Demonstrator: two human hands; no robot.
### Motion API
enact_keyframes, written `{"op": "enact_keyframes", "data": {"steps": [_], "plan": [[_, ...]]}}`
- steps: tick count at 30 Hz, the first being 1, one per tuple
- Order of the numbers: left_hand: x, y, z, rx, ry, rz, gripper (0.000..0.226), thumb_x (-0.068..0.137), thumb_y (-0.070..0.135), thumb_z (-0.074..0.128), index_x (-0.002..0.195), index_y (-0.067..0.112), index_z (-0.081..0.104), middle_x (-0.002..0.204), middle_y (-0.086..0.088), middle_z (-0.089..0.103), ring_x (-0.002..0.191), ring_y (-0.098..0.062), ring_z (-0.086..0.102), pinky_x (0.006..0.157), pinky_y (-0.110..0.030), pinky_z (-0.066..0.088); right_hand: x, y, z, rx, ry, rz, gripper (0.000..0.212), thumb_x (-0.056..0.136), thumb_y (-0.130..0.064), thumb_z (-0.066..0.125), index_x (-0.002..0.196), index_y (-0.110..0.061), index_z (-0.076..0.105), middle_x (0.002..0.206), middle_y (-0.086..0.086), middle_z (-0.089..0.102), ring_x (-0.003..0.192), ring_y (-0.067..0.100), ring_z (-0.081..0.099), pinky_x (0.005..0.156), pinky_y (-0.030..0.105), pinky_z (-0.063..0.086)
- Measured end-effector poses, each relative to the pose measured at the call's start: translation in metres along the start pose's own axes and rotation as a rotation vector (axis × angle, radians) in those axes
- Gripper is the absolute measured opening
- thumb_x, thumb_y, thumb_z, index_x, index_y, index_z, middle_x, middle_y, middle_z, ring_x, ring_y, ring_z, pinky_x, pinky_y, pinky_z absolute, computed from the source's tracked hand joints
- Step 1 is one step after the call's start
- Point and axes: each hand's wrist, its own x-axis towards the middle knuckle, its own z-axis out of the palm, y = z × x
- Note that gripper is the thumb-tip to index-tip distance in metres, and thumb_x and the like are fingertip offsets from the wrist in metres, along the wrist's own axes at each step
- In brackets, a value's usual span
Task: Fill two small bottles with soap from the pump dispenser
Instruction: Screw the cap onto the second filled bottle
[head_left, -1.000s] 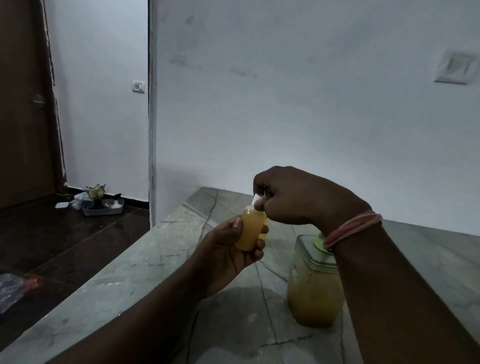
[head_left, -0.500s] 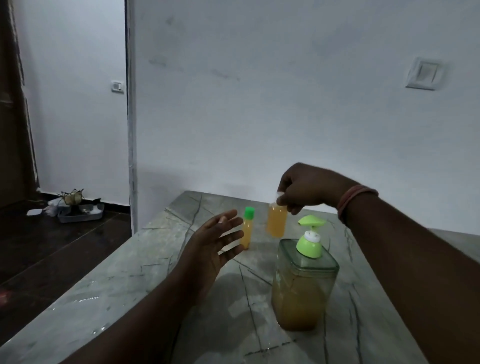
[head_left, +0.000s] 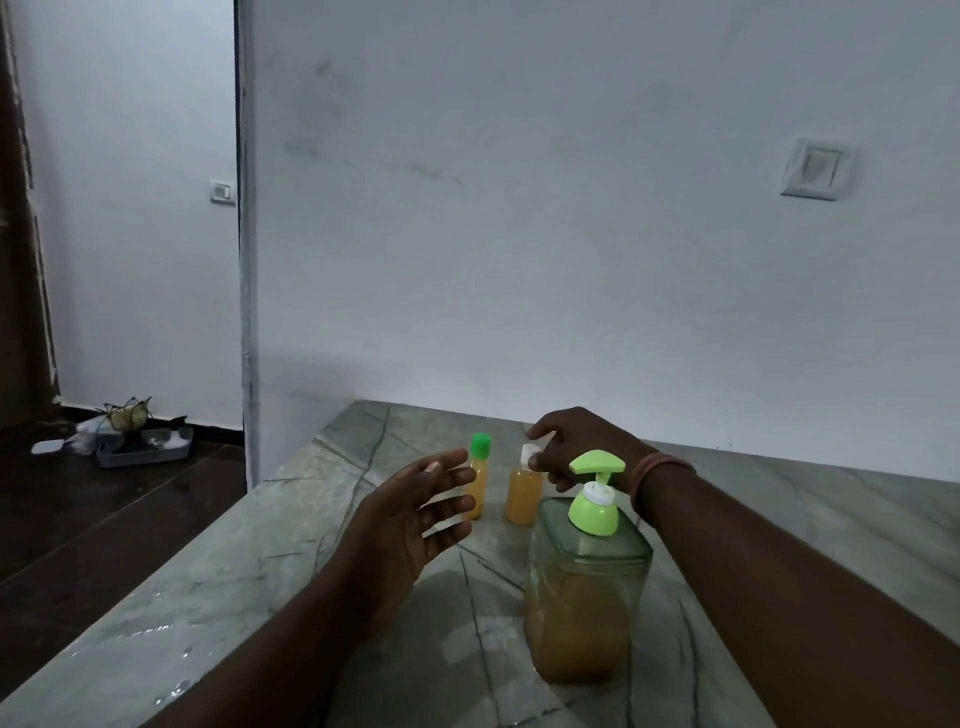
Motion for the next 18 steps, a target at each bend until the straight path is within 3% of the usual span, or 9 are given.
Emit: {"op": "enact_keyframes", "data": {"steps": [3,5,8,10,12,16,18], "plan": [[0.0,0.002,-0.001,0.008,0.009,-0.006,0.045,0.089,0.035,0.055,0.128,0.017,0.068,0.126,-0.01,0.071,0.117,-0.032,0.066,0.097,-0.045,0.055,-0.016,0.004,-0.006,-0.015,0.008,-0.044,0.038,0.086,0.008,0.068,0.123,0.002,0.062,0.117,0.024,0.066,0.096,0.032,0.066,0.094,0.045,0.053],[-0.004,0.004,0.001,0.017,-0.013,-0.003,0.045,0.089,0.033,0.057,0.129,0.017,0.067,0.127,-0.01,0.071,0.118,-0.033,0.066,0.098,-0.045,0.055,-0.036,0.009,-0.006,0.092,0.097,-0.042,0.03,0.083,0.013,0.067,0.112,0.006,0.067,0.111,0.026,0.069,0.104,0.037,0.066,0.092,0.051,0.052],[-0.013,0.008,0.009,0.094,-0.043,0.011,0.046,0.085,0.027,0.07,0.13,0.016,0.066,0.128,-0.013,0.069,0.117,-0.033,0.066,0.098,-0.047,0.054,-0.068,0.011,-0.001,0.231,0.202,0.006,0.009,0.084,0.001,0.07,0.091,0.002,0.075,0.095,0.023,0.073,0.086,0.025,0.067,0.081,0.046,0.055],[-0.023,0.013,0.017,0.202,-0.082,-0.009,0.049,0.083,0.027,0.077,0.129,0.019,0.066,0.13,-0.011,0.068,0.116,-0.03,0.066,0.096,-0.046,0.055,-0.089,0.013,0.0,0.357,0.205,0.08,0.012,0.09,-0.004,0.064,0.094,-0.003,0.076,0.09,0.017,0.073,0.071,0.012,0.063,0.06,0.029,0.053],[-0.032,0.019,0.025,0.299,-0.134,-0.067,0.062,0.073,0.033,0.086,0.131,0.022,0.064,0.134,-0.008,0.065,0.119,-0.026,0.064,0.095,-0.042,0.055,-0.111,0.013,-0.002,0.593,0.153,0.134,0.021,0.095,-0.001,0.054,0.1,-0.006,0.074,0.091,0.016,0.072,0.065,0.01,0.065,0.054,0.022,0.05],[-0.057,0.036,0.047,0.541,-0.272,-0.141,0.087,0.059,0.045,0.094,0.135,0.032,0.055,0.139,0.003,0.058,0.119,-0.017,0.064,0.093,-0.036,0.055,-0.159,0.013,0.0,0.815,0.009,0.094,0.053,0.087,0.018,0.039,0.125,-0.01,0.063,0.122,0.024,0.063,0.097,0.031,0.065,0.076,0.04,0.057],[-0.068,0.04,0.06,0.625,-0.346,-0.154,0.09,0.063,0.04,0.093,0.141,0.034,0.049,0.141,0.006,0.054,0.119,-0.017,0.064,0.091,-0.034,0.056,-0.176,0.011,0.005,0.862,-0.055,0.039,0.067,0.08,0.017,0.046,0.136,-0.018,0.054,0.131,0.019,0.058,0.109,0.035,0.063,0.088,0.046,0.055]]}}
